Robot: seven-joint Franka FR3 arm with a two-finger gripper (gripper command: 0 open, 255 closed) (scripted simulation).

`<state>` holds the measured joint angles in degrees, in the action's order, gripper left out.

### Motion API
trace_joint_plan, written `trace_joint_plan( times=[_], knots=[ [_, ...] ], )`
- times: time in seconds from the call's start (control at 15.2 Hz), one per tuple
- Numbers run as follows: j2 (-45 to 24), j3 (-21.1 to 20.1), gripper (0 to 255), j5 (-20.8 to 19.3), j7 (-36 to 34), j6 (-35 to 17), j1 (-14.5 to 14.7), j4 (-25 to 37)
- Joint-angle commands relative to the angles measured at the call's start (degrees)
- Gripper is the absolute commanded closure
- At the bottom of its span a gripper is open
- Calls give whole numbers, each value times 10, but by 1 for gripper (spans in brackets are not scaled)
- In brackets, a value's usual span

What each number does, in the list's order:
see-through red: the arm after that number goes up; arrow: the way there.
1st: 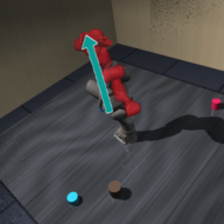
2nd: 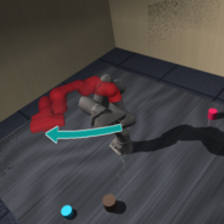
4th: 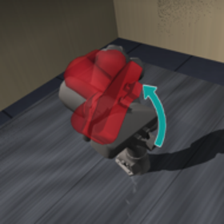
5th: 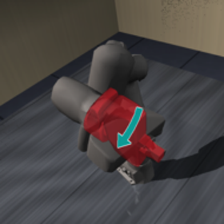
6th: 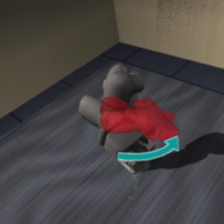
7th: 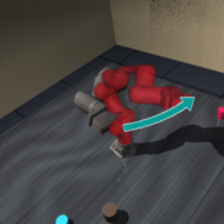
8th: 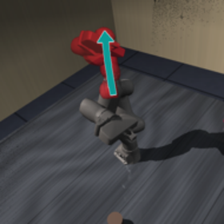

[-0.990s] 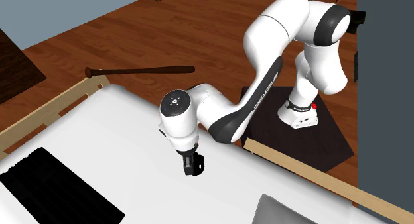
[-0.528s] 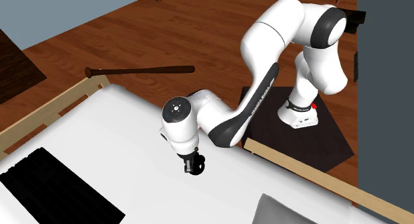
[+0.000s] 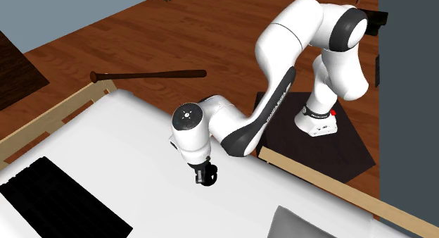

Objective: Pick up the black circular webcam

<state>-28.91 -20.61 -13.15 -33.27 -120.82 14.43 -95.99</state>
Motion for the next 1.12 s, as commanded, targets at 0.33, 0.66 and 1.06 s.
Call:
trace_joint_plan(
  times=[0.33, 0.66, 1.06],
  knots=[
    [21, -5, 255, 10, 7, 37, -3, 16],
    [35, -9, 255, 17, 12, 68, -4, 34],
    [45, -11, 255, 22, 16, 95, -5, 52]
  ],
)
